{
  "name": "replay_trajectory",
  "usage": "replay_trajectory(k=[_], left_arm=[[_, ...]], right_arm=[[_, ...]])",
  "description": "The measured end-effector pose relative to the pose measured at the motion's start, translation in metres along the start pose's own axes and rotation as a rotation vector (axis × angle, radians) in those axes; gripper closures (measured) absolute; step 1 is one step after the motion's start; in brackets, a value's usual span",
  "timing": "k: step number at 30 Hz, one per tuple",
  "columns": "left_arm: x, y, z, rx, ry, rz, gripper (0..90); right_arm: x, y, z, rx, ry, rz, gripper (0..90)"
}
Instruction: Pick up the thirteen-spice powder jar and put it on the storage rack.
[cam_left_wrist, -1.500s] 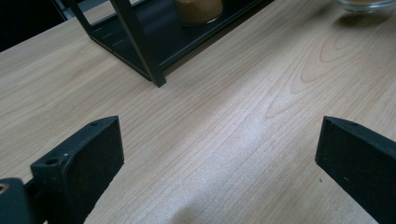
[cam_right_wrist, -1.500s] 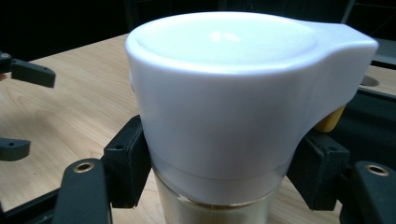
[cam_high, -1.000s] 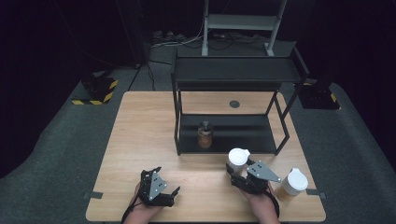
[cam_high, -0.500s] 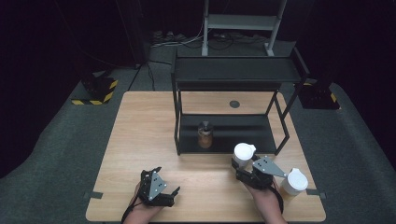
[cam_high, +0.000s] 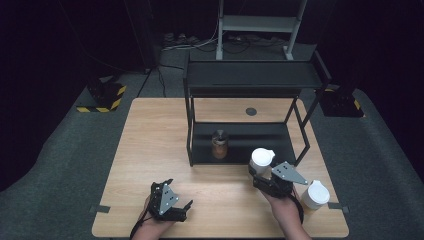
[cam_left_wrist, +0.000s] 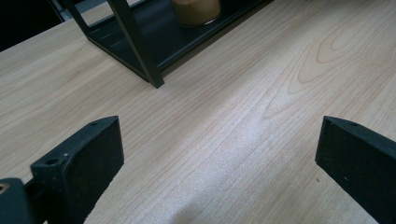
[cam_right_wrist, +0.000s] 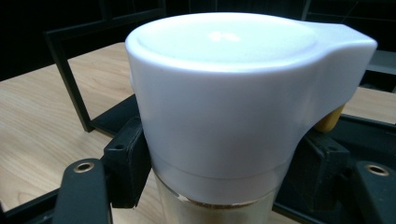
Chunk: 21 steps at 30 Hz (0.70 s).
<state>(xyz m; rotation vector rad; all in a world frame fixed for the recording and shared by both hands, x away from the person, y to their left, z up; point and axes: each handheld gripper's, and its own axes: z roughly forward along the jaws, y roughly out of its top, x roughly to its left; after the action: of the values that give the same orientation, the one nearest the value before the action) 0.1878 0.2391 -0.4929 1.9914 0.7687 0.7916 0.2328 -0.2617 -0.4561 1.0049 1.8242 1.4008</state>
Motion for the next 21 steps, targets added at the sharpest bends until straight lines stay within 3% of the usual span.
replay_trajectory(k=[21], left_arm=[[0.001, -0.001, 0.000, -0.003, -0.003, -0.003, 1.4]], right_arm=[[-0.003, 0.017, 0.020, -0.008, -0.011, 0.009, 30.4]])
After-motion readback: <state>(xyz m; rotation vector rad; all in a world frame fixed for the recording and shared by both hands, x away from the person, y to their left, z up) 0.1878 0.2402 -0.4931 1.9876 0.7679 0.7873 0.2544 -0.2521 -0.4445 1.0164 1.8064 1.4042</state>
